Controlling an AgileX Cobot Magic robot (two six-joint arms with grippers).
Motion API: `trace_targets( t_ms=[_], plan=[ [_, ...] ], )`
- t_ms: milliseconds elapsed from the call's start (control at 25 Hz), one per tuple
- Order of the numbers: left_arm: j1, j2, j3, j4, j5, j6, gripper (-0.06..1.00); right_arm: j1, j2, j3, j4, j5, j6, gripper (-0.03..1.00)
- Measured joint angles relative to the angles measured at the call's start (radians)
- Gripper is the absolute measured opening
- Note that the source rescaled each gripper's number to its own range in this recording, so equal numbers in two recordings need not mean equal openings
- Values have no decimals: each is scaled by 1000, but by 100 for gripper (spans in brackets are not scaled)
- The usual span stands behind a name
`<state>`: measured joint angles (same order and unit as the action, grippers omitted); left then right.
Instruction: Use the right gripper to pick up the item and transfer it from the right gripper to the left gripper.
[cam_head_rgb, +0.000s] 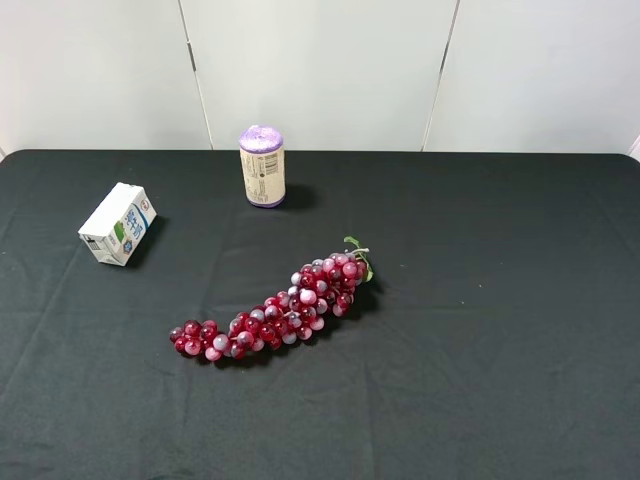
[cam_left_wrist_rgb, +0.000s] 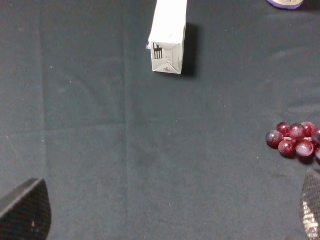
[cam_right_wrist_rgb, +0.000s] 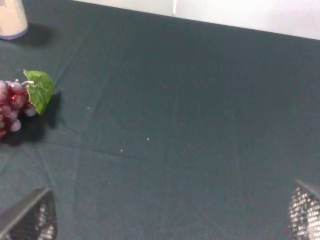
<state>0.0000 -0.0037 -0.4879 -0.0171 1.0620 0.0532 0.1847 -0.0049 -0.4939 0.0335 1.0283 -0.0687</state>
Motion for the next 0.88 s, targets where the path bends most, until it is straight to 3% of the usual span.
trace_targets(
  t_ms=[880],
  plan=[
    [0,0,0,0,0,0,100,0,0,0,0,0,0,100]
  ],
)
